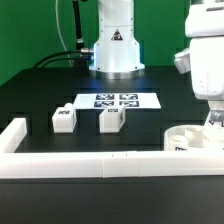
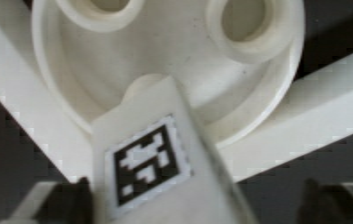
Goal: Assemble stool
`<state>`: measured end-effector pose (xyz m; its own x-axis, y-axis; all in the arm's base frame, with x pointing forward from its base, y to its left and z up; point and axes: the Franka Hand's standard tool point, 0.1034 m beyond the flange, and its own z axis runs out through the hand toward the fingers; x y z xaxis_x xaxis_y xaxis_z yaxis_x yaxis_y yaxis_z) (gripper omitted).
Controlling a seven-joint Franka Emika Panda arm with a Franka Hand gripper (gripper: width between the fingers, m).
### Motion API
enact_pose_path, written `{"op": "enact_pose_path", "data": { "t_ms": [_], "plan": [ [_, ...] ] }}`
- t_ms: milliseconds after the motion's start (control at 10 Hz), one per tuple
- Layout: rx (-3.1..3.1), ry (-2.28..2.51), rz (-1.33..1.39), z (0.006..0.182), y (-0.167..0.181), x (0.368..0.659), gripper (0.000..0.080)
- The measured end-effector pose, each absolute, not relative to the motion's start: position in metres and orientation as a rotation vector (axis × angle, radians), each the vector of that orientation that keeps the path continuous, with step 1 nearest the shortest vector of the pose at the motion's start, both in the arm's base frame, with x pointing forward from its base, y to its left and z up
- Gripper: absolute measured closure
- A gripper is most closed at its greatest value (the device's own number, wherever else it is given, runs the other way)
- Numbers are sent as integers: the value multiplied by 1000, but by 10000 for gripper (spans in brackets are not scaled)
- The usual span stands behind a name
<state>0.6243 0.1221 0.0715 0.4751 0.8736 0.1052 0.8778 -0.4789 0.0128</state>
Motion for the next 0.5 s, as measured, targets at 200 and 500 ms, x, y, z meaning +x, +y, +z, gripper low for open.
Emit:
{"op": "enact_pose_path", "data": {
  "t_ms": [200,500],
  "plan": [
    [-2682,-1544,-149,71,121,624,459],
    [-2791,-1312,-149,72,120,626,459]
  ]
}}
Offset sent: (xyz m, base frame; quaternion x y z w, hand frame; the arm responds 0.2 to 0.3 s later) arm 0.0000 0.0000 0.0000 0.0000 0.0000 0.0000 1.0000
